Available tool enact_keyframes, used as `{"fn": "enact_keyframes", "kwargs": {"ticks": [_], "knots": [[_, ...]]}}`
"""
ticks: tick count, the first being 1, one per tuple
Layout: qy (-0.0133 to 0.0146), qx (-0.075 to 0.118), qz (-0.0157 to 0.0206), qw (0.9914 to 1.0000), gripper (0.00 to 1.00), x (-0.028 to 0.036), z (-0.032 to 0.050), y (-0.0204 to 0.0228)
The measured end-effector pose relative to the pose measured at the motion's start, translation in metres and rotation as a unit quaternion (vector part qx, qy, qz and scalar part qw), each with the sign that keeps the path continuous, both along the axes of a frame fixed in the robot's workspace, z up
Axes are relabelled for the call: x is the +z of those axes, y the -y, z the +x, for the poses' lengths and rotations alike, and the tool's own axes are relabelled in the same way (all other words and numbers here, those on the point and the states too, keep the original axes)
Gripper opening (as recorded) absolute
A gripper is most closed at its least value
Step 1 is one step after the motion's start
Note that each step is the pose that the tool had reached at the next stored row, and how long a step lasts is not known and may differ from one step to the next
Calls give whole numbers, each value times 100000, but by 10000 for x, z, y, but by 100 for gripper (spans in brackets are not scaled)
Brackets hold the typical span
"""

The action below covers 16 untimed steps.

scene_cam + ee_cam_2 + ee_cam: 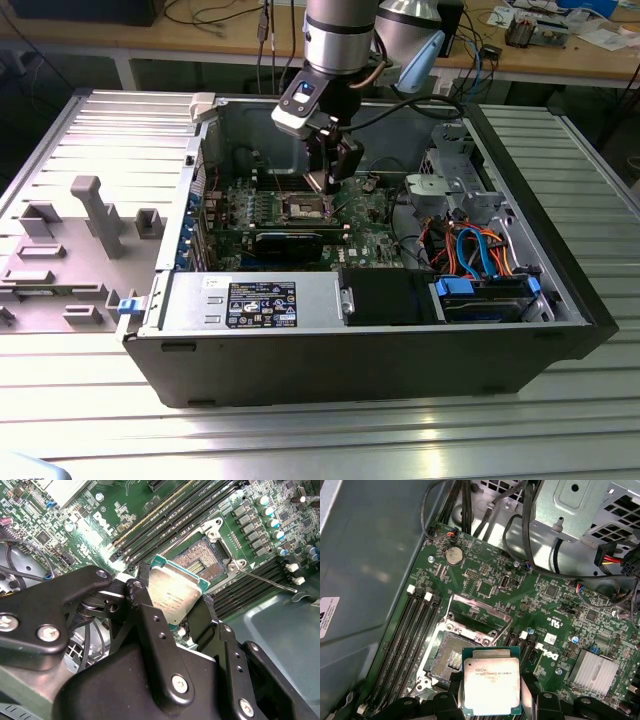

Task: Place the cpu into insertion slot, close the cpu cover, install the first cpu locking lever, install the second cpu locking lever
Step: 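Place the cpu into insertion slot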

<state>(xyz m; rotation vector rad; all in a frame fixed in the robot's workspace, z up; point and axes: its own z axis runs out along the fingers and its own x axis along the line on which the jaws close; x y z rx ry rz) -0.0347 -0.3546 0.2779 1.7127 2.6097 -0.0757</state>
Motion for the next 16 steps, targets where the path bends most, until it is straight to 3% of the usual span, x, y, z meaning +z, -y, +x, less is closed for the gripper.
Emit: {"fn": "enact_keyframes", "kwargs": {"ticks": [16], "knots": [[0, -1076, -279, 99994, 55, -6, 0, 0]]}}
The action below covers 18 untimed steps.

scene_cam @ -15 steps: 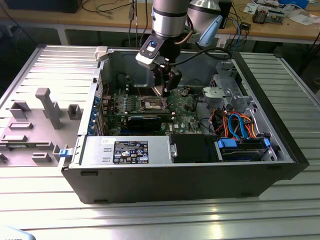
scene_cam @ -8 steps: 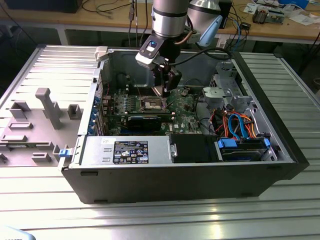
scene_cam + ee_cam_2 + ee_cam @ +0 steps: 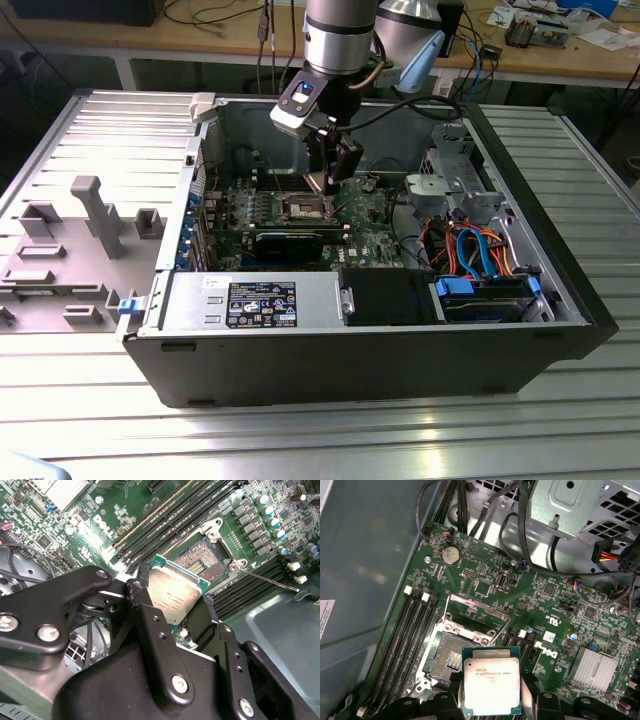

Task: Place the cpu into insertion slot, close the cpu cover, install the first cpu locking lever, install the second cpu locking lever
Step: 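Place the cpu into insertion slot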

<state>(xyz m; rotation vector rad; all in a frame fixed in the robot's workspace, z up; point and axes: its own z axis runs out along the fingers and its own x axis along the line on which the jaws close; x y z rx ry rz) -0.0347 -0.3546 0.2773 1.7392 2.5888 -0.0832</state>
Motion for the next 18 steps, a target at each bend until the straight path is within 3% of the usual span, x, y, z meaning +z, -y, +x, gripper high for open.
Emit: {"fn": "enact_keyframes", "kwargs": {"ticks": [18], "knots": [[-1, -2622, -581, 99964, 55, -10, 0, 0]]}}
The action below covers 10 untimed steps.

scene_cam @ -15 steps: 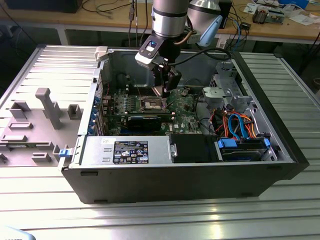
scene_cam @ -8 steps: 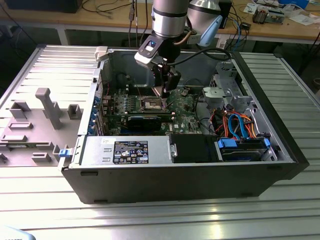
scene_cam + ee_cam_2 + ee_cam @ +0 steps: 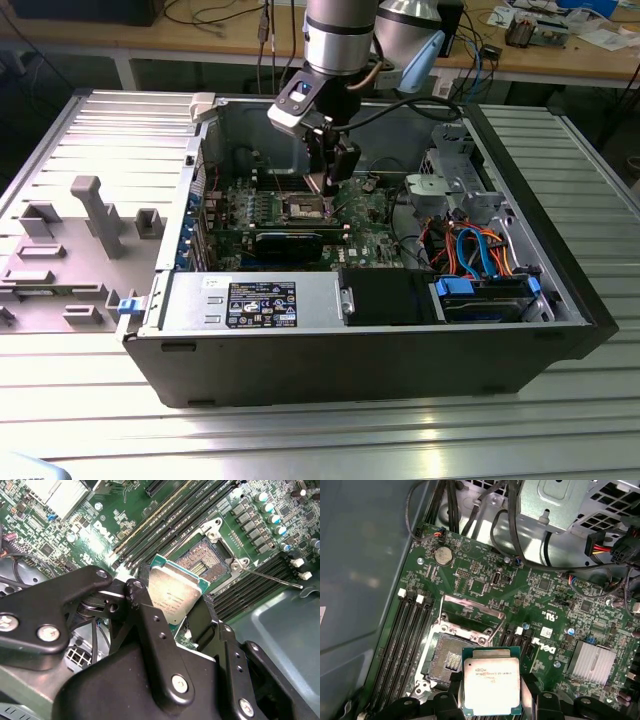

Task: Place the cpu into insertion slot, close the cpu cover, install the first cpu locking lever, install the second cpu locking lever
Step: 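Place the cpu into insertion slot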

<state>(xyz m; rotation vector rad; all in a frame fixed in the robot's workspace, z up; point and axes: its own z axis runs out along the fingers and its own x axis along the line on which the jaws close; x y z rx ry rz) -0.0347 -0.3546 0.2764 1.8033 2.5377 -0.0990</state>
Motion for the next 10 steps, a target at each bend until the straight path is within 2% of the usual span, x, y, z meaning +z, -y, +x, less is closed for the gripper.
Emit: {"fn": "enact_keyframes", "kwargs": {"ticks": [10], "knots": [[-1, -1147, -229, 99993, 55, -6, 0, 0]]}}
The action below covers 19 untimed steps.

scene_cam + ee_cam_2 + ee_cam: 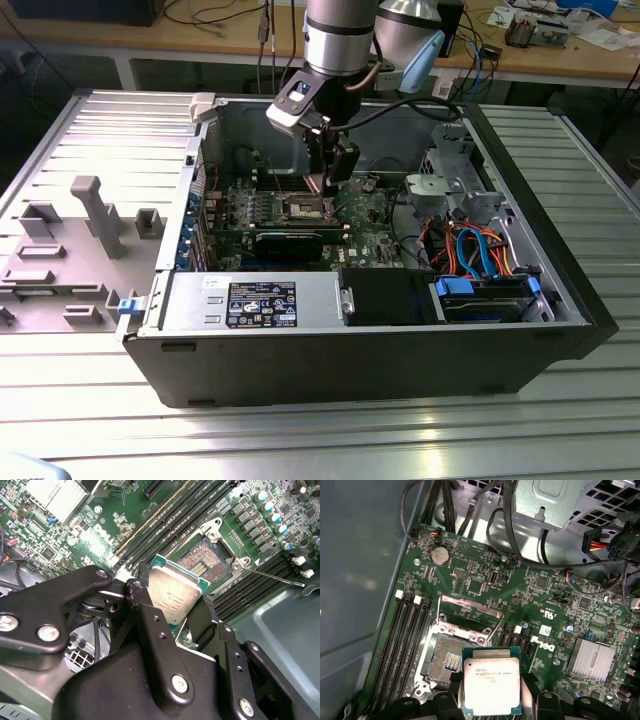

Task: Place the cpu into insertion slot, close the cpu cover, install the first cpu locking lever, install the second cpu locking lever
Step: 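Place the cpu into insertion slot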

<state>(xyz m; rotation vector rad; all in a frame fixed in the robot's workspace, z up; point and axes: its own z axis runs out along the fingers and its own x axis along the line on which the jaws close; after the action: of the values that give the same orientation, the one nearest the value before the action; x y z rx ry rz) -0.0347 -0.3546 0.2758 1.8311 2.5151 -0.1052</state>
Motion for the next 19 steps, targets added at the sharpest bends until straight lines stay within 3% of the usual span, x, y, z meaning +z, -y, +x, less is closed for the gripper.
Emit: {"fn": "enact_keyframes", "kwargs": {"ticks": [19], "knots": [[2, -2022, -412, 99979, 55, -12, 0, 0]]}}
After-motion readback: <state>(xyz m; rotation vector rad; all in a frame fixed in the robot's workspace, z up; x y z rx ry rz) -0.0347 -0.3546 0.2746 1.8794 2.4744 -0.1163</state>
